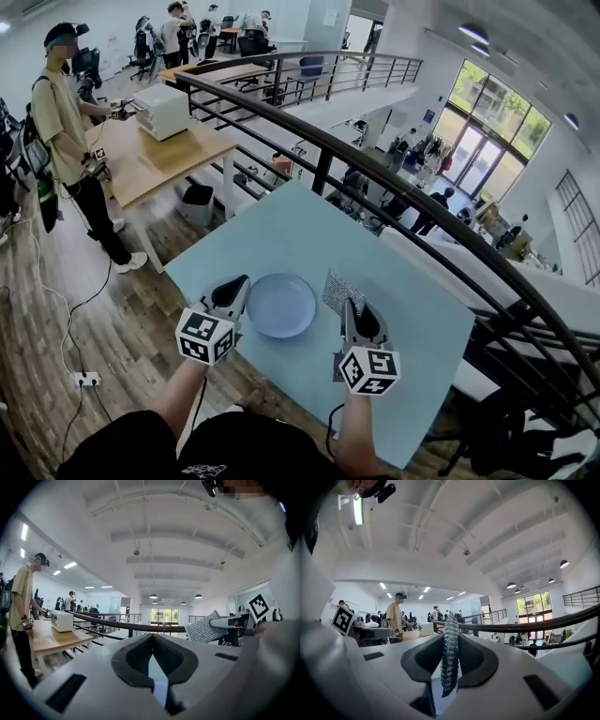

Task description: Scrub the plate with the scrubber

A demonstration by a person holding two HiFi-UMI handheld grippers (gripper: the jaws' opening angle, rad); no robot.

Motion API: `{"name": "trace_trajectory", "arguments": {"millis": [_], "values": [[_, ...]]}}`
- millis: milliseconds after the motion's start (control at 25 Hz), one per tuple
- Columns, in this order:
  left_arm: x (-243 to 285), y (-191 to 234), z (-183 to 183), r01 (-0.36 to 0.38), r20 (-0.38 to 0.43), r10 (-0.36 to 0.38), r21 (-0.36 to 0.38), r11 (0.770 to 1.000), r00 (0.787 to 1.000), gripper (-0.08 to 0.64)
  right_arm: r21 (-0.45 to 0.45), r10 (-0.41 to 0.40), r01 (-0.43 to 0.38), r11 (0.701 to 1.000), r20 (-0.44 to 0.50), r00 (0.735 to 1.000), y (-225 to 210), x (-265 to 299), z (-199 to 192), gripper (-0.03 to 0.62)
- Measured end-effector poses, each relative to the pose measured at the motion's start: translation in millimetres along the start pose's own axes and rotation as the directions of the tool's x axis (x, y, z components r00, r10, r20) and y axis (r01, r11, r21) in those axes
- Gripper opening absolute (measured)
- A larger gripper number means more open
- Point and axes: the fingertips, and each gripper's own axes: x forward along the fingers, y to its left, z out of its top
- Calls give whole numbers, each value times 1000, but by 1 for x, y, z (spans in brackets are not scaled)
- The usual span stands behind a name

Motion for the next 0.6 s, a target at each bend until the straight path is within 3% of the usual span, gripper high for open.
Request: {"name": "trace_trajectory", "arguments": {"millis": [600], "values": [[-2, -14, 26, 16, 64, -18, 35, 999, 998, 9, -31, -11, 13, 999, 57, 998, -3, -17, 24, 82]]}}
